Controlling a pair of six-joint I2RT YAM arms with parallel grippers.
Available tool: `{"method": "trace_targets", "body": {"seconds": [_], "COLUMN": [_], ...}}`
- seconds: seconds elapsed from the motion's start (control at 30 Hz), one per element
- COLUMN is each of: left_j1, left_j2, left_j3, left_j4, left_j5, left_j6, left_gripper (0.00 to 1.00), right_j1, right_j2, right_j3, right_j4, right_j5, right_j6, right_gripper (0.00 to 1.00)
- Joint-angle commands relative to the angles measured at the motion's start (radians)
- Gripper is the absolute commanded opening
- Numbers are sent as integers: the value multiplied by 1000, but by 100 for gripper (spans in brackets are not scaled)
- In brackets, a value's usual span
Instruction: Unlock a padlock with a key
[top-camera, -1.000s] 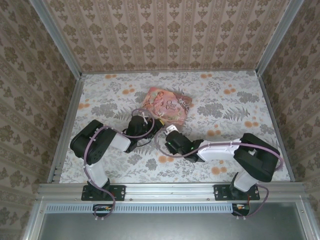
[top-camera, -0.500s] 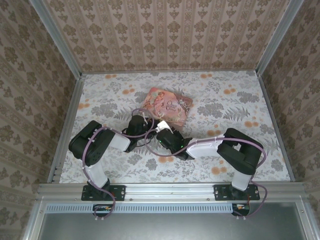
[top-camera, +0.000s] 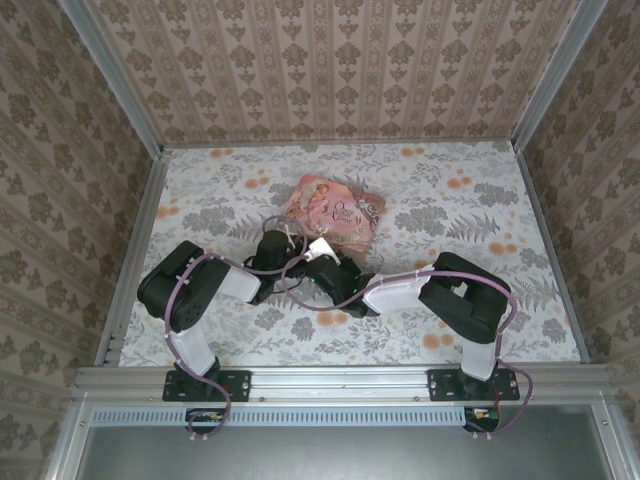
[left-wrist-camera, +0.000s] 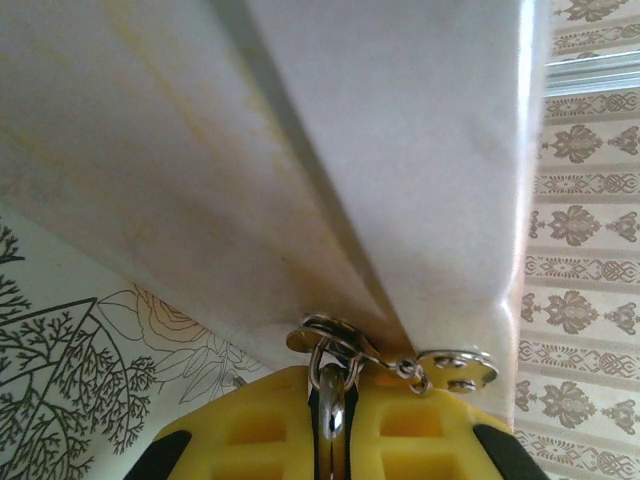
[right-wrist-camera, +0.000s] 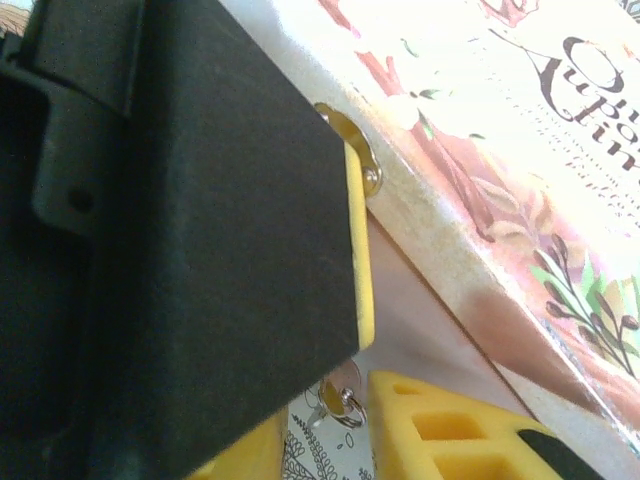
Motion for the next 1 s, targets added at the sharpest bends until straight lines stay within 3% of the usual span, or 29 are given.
{"method": "trace_targets", "body": {"seconds": [0.0,0.3,0.5,0.73,0.97], "left_j1": [-2,-5,-5,-5,-5], "left_j2": [-22,-18,-14,-6,-8], "left_j3": [-1,-6,-5,-4,-6], "left_j4": [16,20,21,28,26], "left_j5": [35,31,28,27,22], "left_j6": [-10,-12,-12,-16,-22], "left_gripper": [0,0,0,0,0], "right_j1": [-24,-54,-82,-179,-217], "right_j2": [39,28,-21,-100,-124], "right_j3": [39,65,51,-13,-33], "right_j4": [-30,-49,-71,17,50], "right_j5": [44,-14,-190,-646,-743], "right_j6": [1,47,106,279,363], "right_gripper": [26,0,0,0,0]}}
